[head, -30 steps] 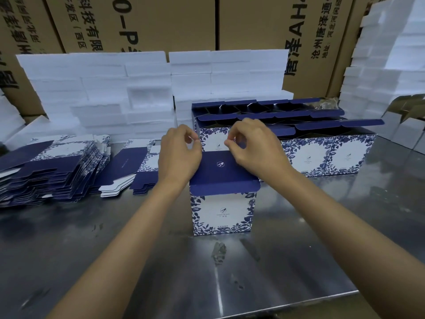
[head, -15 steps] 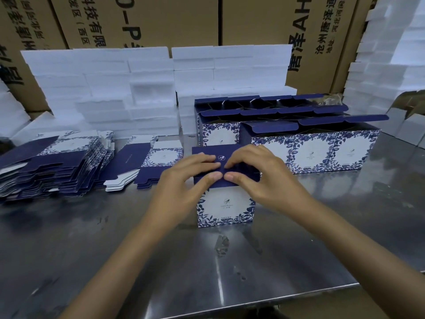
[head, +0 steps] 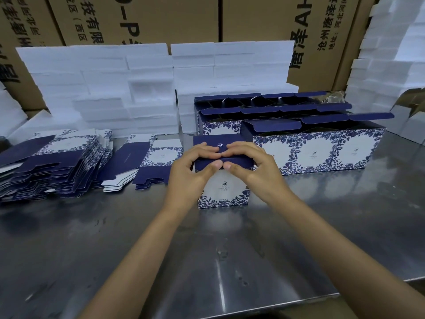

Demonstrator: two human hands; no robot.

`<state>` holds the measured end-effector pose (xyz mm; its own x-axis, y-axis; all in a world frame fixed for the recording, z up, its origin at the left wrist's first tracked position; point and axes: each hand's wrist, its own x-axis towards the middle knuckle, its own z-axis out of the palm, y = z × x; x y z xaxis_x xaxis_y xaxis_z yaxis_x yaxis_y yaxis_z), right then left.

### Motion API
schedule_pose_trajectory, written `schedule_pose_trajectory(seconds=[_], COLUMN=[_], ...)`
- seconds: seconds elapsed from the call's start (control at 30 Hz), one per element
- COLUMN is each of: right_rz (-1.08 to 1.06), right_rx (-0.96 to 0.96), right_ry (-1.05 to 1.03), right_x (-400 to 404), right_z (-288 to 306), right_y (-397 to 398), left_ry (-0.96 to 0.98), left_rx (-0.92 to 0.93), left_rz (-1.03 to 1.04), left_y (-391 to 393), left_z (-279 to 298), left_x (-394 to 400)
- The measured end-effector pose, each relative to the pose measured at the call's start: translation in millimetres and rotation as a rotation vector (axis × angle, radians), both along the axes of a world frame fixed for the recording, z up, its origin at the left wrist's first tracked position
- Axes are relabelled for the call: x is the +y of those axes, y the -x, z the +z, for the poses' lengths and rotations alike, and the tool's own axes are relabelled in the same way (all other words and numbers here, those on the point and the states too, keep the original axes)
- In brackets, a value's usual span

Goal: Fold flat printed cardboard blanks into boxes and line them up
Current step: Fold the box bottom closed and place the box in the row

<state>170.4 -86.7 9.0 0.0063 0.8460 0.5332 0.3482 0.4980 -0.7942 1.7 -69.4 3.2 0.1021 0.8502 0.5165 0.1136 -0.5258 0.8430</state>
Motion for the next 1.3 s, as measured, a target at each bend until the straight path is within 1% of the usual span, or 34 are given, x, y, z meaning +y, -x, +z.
schedule_pose_trajectory(seconds=[0.17,0.23,0.3,0.37,0.43,0.5,0.63,0.7,0.73,0.77,0.87,0.9,0.97,1.07,1.17,1.3], right_rz=[-0.047,-0.061,-0.039,0.009,0.042,0.037,0.041,0.025,-0.005,-0.071,-0.393,-0.471,-0.567,-0.687,-0.77,-0.836], right_rx=[0.089,0.096,0.069,0.032,0.041,0.07,0.069,0.031,-0.008,-0.089,-0.52,-0.614,-0.729,-0.904,-1.066,-1.132], right_ry=[-0.018,-0.015,0.01,0.04,0.069,0.085,0.101,0.097,0.082,0.032,-0.261,-0.34,-0.433,-0.457,-0.423,-0.391], right_x=[7,8,9,9,8,9,12,12,12,13,19,22,27,37,49,60], right_z=[-6,-6,-2,1,4,7,8,7,5,3,-1,-2,-2,-3,-1,3], right_y=[4,6,1,-9,-16,-20,-22,-24,-25,-25,-22,-20,-18,-17,-15,-12], left_ry=[-0.084,-0.1,-0.084,-0.036,0.006,0.022,0.053,0.067,0.071,0.076,0.088,0.097,0.104,0.091,0.075,0.051], left_rx=[-0.033,-0.038,-0.004,0.04,0.004,-0.044,0.029,0.046,0.038,0.026,0.037,0.041,0.046,0.07,0.083,0.128], left_rz=[0.078,0.104,0.075,0.001,-0.04,-0.04,-0.043,-0.02,-0.002,0.011,0.042,0.049,0.061,0.084,0.124,0.171], left_y=[-9,-12,-6,5,15,18,20,25,26,26,17,14,7,-1,-6,-12], left_z=[-7,-6,-4,-1,-1,0,2,0,-2,-3,-1,1,2,0,-2,-4], left_x=[3,4,8,14,19,20,21,22,23,24,32,35,43,55,67,80])
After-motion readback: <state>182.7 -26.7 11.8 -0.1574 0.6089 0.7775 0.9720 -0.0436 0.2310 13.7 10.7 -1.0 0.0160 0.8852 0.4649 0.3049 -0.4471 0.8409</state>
